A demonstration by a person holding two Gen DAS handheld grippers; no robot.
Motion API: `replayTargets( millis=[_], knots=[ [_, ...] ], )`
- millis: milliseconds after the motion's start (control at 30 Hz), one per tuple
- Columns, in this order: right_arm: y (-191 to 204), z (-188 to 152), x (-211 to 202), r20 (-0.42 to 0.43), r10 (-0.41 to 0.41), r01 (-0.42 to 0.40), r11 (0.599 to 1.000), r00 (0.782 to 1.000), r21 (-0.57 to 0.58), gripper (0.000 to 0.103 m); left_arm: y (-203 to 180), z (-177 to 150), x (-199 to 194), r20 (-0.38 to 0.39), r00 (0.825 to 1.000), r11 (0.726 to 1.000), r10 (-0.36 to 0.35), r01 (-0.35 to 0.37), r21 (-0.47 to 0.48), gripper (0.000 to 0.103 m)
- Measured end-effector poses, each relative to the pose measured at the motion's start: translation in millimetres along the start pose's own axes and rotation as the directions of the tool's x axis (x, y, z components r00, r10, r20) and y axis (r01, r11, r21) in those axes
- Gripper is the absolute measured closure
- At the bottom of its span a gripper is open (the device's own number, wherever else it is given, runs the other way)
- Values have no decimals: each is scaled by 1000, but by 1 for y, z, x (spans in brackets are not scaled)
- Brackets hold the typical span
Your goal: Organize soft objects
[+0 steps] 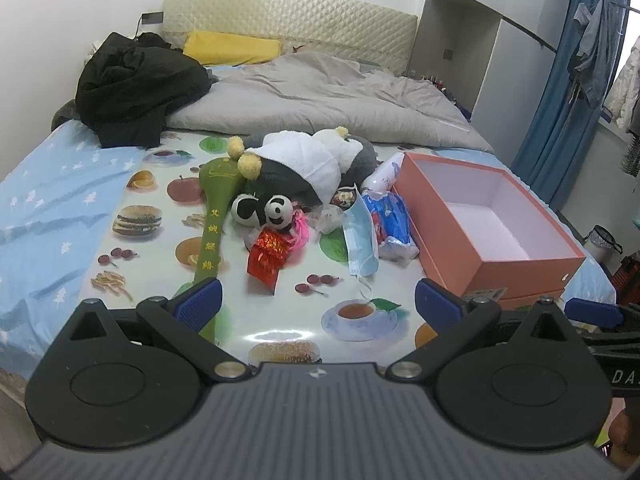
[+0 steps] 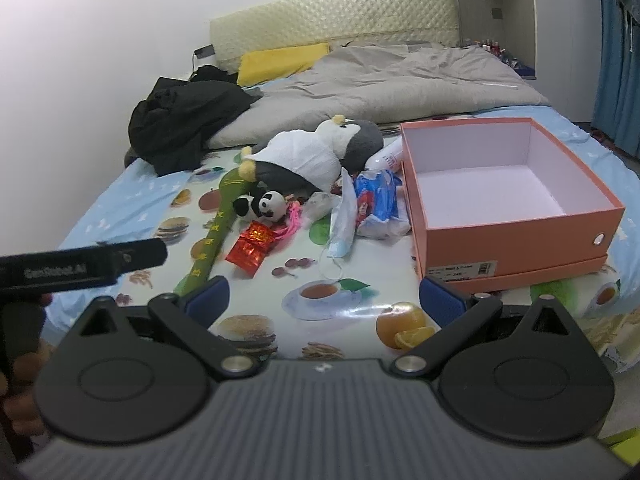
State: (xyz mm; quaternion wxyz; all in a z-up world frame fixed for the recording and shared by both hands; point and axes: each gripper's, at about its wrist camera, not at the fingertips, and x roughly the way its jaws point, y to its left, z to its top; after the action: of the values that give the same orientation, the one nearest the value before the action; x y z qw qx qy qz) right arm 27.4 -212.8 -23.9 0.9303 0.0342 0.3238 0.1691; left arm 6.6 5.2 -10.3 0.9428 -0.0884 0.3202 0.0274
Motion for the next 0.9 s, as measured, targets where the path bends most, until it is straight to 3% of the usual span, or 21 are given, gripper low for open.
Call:
replayTargets(
  millis=[533, 900],
  knots=[
    [-18, -1, -1, 10, -47, 46, 998, 999, 39, 0, -7, 4, 23, 1, 1000, 1000, -25, 25, -3, 0],
    [-27, -8, 17, 1, -3, 3, 1000, 1000, 22, 0, 4, -2, 40, -12, 1000, 999, -12, 11, -48, 0]
  ],
)
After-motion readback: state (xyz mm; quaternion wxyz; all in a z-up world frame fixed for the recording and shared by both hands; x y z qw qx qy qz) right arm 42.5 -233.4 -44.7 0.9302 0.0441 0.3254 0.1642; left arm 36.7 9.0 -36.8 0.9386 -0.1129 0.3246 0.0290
